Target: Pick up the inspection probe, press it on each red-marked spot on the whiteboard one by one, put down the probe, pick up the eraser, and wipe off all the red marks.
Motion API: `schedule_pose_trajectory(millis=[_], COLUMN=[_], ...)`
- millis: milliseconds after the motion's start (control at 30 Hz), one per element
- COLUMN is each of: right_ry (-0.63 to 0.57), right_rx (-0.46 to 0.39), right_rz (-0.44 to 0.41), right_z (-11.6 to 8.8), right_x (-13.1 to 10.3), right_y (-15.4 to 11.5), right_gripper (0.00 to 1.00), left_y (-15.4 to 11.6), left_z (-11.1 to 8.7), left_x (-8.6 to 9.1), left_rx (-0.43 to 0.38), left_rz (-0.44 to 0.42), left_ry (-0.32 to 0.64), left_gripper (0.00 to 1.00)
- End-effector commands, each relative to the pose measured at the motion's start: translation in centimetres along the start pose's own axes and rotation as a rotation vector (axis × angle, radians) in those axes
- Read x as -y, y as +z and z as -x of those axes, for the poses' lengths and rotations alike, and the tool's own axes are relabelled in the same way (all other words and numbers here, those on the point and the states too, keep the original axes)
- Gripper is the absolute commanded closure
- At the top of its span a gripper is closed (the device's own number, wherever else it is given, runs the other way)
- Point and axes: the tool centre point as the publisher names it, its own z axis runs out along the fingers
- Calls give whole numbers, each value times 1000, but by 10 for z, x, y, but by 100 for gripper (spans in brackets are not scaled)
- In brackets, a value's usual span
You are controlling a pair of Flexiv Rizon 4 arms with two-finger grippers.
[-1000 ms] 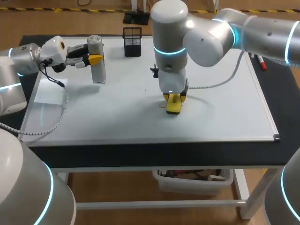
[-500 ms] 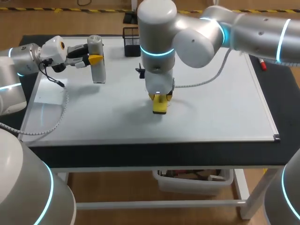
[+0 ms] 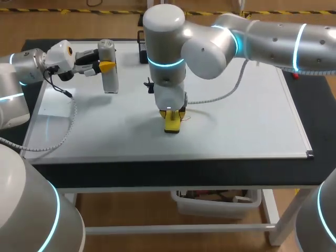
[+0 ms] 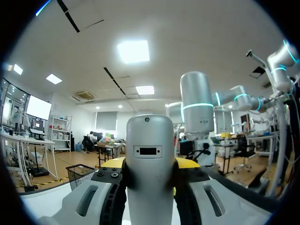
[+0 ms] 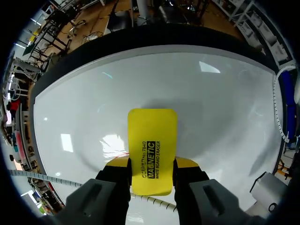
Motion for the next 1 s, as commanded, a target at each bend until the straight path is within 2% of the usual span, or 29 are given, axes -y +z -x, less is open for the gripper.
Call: schedule_pose_trajectory(millis=[33,267,500,833,1000], right_ry=[1,48,113,217,234], right_rx=[-5,-9,-22,-24,-29], right_rz=[3,30,57,70,77], right_z=[-1,-12,-32,-67,-76], right_x=[0,-11,-23,-19,-16], right_y=[5,11,19,27,32], right_gripper=[100,100,100,100,100], left_y=[0,0,0,0,0], left_z=[1,1,1,1,1], left_x=[1,1,1,1,1], left_rx=[-4,-4,-4,-4,-4], left_rz=[-1,-1,-1,-1,-1], left_ry=[-1,-1,-1,-1,-1], left_gripper=[100,100,100,100,100])
